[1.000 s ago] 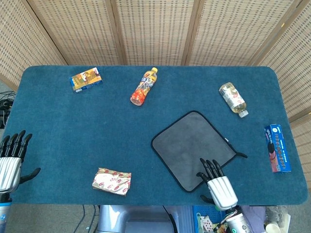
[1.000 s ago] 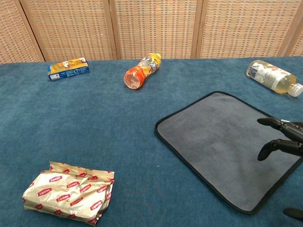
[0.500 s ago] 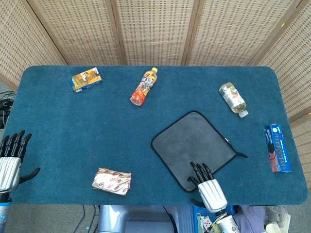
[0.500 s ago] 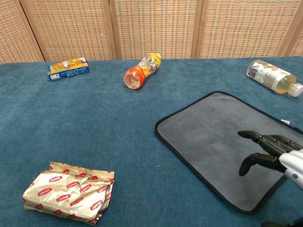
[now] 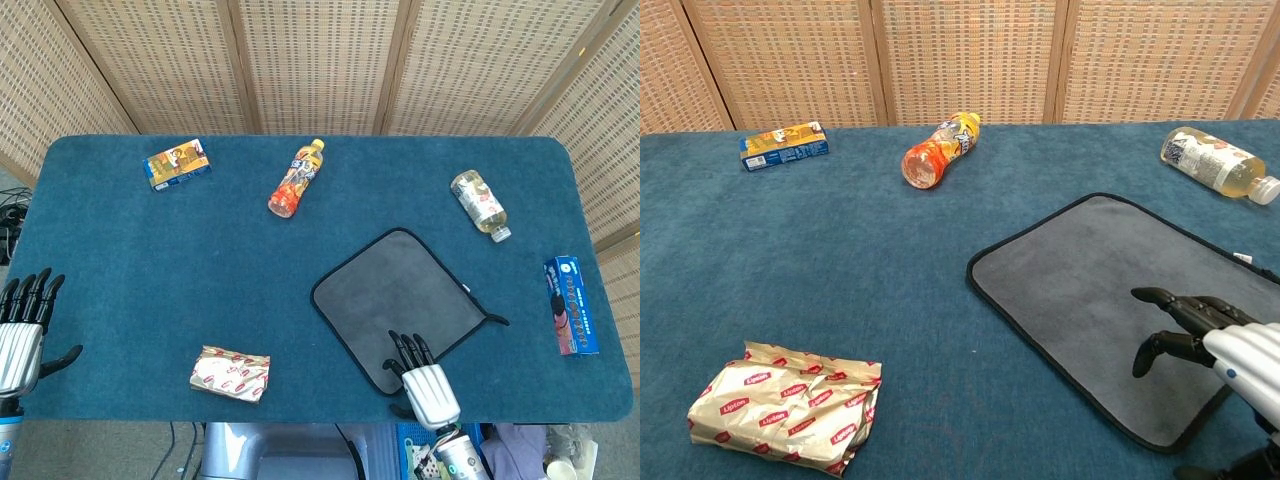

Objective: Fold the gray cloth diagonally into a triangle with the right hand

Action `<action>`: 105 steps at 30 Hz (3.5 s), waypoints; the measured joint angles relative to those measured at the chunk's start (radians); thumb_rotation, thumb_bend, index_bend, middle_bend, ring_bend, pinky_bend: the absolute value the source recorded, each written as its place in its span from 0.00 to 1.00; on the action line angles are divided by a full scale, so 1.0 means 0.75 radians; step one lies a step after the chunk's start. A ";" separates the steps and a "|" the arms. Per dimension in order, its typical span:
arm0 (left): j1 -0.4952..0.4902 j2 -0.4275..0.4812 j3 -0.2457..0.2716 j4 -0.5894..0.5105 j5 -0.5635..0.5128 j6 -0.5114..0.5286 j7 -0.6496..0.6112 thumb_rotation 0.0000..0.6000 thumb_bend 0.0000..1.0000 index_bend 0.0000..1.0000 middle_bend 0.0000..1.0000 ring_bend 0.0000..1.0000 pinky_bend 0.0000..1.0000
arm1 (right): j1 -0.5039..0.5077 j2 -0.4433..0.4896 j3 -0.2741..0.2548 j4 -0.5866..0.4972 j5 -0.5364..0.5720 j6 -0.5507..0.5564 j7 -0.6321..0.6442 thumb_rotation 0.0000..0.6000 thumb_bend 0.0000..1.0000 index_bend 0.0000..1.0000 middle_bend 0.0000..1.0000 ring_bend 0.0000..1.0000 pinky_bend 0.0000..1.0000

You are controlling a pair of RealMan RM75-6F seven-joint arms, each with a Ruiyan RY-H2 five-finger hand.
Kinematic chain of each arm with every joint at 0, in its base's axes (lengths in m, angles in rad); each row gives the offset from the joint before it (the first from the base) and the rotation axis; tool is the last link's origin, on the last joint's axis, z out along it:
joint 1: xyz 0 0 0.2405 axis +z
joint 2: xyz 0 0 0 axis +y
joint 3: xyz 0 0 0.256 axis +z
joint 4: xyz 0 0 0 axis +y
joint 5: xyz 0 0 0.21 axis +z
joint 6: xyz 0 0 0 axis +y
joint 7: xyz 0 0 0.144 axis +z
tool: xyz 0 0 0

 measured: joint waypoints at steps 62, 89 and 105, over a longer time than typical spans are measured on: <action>-0.005 0.003 0.007 -0.002 0.006 -0.009 -0.014 1.00 0.09 0.00 0.00 0.00 0.00 | 0.057 -0.100 0.037 0.078 0.127 -0.028 0.028 1.00 0.35 0.36 0.00 0.00 0.00; -0.003 0.009 0.013 -0.009 0.021 -0.001 -0.031 1.00 0.09 0.00 0.00 0.00 0.00 | 0.062 -0.105 0.040 0.108 0.139 -0.001 0.038 1.00 0.41 0.56 0.13 0.00 0.00; -0.003 0.008 0.012 -0.006 0.022 0.001 -0.036 1.00 0.10 0.00 0.00 0.00 0.00 | 0.073 -0.101 0.046 0.107 0.135 0.009 0.049 1.00 0.41 0.63 0.16 0.00 0.00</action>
